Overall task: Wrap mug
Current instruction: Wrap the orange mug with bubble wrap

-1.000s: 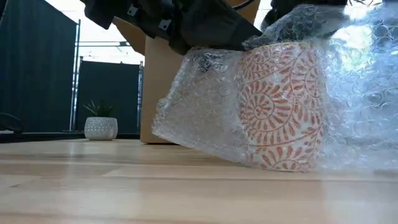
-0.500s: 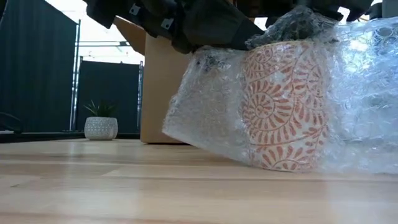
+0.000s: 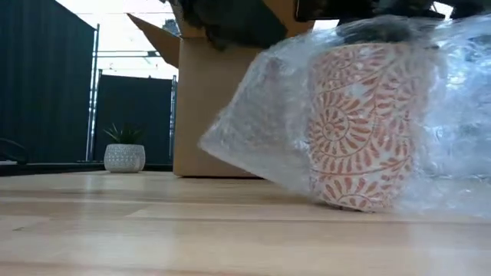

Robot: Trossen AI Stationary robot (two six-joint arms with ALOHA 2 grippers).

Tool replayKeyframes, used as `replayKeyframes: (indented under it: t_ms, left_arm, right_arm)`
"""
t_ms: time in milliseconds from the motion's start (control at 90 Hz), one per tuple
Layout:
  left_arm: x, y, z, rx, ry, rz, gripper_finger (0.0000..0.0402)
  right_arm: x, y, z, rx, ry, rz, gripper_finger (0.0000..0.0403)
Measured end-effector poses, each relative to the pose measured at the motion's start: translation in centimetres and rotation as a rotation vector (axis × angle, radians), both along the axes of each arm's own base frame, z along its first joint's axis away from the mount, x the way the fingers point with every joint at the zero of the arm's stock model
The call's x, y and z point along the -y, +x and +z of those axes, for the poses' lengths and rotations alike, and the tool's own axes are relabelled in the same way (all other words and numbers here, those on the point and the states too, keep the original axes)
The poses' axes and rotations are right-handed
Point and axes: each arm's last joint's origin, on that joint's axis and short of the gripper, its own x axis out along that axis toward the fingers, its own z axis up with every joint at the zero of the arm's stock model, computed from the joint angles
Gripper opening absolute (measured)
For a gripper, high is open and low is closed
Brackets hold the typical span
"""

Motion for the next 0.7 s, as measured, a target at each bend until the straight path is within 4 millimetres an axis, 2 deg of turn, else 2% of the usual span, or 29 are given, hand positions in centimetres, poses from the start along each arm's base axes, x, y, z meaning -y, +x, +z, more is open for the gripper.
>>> replayKeyframes:
  t_ms: [222, 311, 422, 700]
  left_arm:
    - [1.4, -1.0, 0.7, 0.012, -0.001, -0.037, 0.0125]
    - [2.2, -0.6, 0.0, 0.007, -0.037, -0.103, 0.0125]
    - [3.2, 0.1, -2.0, 0.006, -0.056, -0.222, 0.0125]
    - [3.2, 1.8, -4.2, 0.093, 0.244, -0.376, 0.0125]
  right_arm:
    - [0.0, 0.0, 0.0, 0.001, -0.001, -0.001, 0.0178]
    - [0.0, 0.1, 0.0, 0.002, -0.006, 0.009, 0.0178]
    - [0.1, 0.1, 0.0, 0.003, -0.011, 0.02, 0.0178]
    - [0.2, 0.3, 0.0, 0.006, -0.026, 0.053, 0.0178]
